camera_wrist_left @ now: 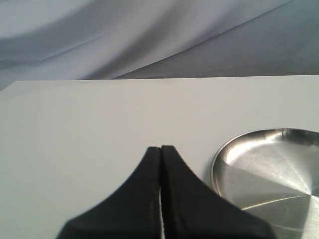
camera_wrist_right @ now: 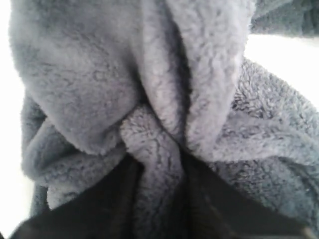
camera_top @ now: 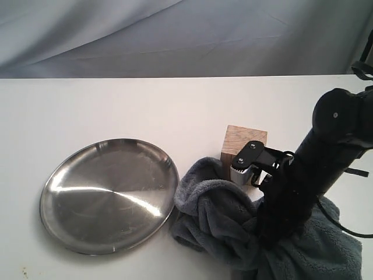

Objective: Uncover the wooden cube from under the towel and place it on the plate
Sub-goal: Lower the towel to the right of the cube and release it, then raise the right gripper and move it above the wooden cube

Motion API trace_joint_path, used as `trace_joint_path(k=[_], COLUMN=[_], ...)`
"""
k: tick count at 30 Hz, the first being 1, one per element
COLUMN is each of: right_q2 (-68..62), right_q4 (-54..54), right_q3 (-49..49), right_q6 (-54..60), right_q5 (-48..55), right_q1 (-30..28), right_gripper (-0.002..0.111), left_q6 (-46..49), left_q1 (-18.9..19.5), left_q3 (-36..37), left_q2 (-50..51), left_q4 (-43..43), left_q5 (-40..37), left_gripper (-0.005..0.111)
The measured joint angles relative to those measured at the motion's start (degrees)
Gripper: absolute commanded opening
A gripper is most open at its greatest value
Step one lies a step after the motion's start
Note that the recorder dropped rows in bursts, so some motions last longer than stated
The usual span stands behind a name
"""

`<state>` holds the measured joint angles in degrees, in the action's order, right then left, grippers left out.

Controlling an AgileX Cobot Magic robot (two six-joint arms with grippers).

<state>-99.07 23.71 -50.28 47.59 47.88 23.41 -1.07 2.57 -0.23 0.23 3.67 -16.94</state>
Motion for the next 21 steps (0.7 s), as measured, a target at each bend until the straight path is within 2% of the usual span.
trace_joint_path(k=[2,3,12,21], right_q2=[0.3,0.3,3.2,17.4], right_q4=[0.3,0.4,2.1,2.4], right_q3=[0.0,0.0,0.0,0.0], right_q6=[0.0,0.0,-0.8,-1.3], right_q5=[2.3,3.7,10.7,11.3], right_q1=[0.0,0.0,0.0,0.0], right_gripper=[0.069,0.074,0.071,0.07], left_q6=[0.0,0.0,0.0,0.0], left_q1=[0.0,0.0,0.0,0.0], left_q3=[0.0,0.0,0.0,0.0], left_q2=[0.0,0.0,0.0,0.0], left_q4=[0.0,0.0,0.0,0.0], left_q5=[0.0,0.0,0.0,0.0], left_gripper=[0.0,0.0,0.0,0.0])
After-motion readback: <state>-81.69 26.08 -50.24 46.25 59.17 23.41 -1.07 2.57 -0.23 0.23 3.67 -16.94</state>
